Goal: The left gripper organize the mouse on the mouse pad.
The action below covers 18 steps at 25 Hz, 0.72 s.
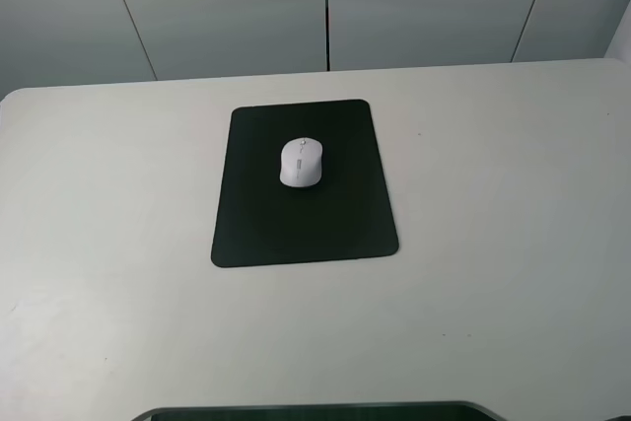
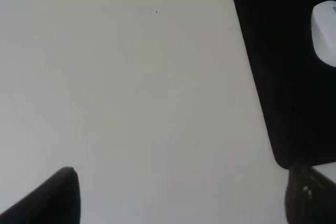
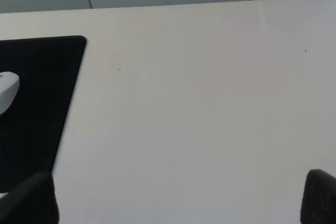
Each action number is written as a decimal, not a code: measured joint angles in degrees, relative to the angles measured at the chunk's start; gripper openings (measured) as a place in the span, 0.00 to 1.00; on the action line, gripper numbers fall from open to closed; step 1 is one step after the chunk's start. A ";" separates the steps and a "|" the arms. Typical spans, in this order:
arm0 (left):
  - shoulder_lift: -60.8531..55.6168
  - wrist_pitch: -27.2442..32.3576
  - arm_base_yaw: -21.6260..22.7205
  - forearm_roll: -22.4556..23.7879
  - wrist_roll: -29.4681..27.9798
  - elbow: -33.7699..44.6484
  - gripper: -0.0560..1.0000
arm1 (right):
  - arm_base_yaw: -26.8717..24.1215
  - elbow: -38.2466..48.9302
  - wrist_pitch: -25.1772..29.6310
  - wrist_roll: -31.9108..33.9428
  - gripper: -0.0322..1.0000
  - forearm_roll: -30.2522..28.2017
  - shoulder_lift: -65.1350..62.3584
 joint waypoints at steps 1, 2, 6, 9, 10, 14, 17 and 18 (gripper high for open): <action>-1.88 0.00 0.00 0.00 0.21 0.55 0.76 | 0.00 0.00 0.00 0.00 0.71 0.00 0.00; -4.19 0.00 0.00 0.00 0.56 1.14 0.76 | 0.00 0.00 0.00 0.00 0.71 0.00 0.00; -12.36 1.20 0.00 -0.47 4.49 3.09 0.76 | 0.00 0.00 0.00 0.00 0.71 0.00 0.00; -18.09 3.38 0.00 -0.71 6.50 5.15 0.76 | 0.00 0.00 0.00 0.00 0.71 0.00 0.00; -20.11 4.21 0.00 -0.71 6.81 5.87 0.76 | 0.00 0.00 0.00 0.00 0.71 0.00 0.00; -27.91 8.43 0.00 -1.05 8.78 8.21 0.76 | 0.00 0.00 0.00 0.00 0.71 0.00 0.00; -33.96 9.70 0.00 -1.27 9.44 10.44 0.76 | 0.00 0.00 0.00 0.00 0.71 0.00 0.00; -36.11 9.83 0.00 -1.27 9.44 11.23 0.76 | 0.00 0.00 0.00 0.00 0.71 0.00 0.00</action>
